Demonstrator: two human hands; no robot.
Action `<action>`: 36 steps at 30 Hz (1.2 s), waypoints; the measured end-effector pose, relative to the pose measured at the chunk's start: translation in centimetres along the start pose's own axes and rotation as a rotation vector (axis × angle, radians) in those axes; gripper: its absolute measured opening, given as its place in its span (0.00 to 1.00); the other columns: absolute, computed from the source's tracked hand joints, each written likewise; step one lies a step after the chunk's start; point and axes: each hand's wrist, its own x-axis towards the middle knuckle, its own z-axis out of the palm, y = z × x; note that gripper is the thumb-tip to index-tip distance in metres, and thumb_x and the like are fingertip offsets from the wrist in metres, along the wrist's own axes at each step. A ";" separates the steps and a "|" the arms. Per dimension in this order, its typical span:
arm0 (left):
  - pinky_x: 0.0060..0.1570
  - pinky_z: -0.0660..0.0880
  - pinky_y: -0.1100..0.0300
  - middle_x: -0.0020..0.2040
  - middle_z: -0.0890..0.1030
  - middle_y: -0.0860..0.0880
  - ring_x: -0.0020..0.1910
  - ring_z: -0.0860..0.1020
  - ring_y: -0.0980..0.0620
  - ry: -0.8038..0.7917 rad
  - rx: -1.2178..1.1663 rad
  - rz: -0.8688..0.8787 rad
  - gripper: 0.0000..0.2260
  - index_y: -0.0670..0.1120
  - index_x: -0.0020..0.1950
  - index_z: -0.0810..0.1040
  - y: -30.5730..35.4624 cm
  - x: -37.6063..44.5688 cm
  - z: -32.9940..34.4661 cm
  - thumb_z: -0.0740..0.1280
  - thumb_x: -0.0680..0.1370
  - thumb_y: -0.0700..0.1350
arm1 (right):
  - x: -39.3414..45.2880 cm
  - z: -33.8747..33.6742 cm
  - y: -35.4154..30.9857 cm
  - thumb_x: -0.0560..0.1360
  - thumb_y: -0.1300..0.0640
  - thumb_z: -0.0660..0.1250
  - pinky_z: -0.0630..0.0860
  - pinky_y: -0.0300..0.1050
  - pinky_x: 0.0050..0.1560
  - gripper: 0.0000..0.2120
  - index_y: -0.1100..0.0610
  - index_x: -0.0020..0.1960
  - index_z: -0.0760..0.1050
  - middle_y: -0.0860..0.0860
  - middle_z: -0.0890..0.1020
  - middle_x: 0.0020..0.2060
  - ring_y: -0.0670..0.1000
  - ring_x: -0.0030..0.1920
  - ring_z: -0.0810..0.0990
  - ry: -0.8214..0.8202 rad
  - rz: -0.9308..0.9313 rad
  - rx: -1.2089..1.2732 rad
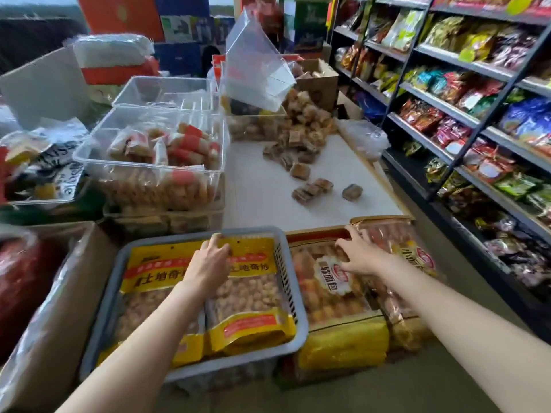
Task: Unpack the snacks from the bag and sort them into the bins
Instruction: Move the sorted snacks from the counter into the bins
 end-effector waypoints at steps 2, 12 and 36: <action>0.62 0.67 0.50 0.73 0.60 0.44 0.67 0.66 0.42 -0.009 0.013 0.046 0.15 0.45 0.64 0.73 1.2 3.2 0.0 0.61 0.77 0.41 | 1.5 -0.5 1.7 0.76 0.57 0.62 0.57 0.62 0.70 0.20 0.57 0.67 0.66 0.56 0.42 0.76 0.65 0.74 0.41 -0.014 0.027 -0.001; 0.66 0.62 0.49 0.76 0.57 0.47 0.70 0.63 0.43 -0.025 -0.089 -0.014 0.25 0.51 0.75 0.60 9.4 17.7 1.4 0.58 0.78 0.41 | 18.5 -4.0 9.9 0.76 0.52 0.63 0.62 0.60 0.67 0.30 0.46 0.75 0.55 0.55 0.45 0.75 0.66 0.72 0.50 -0.020 0.065 0.116; 0.62 0.67 0.47 0.61 0.62 0.46 0.62 0.59 0.41 -0.327 -0.273 -0.194 0.19 0.50 0.56 0.65 15.4 40.1 11.6 0.68 0.70 0.52 | 46.2 -3.3 13.3 0.67 0.40 0.71 0.63 0.61 0.64 0.35 0.45 0.69 0.61 0.52 0.69 0.66 0.61 0.69 0.56 0.043 -0.206 0.234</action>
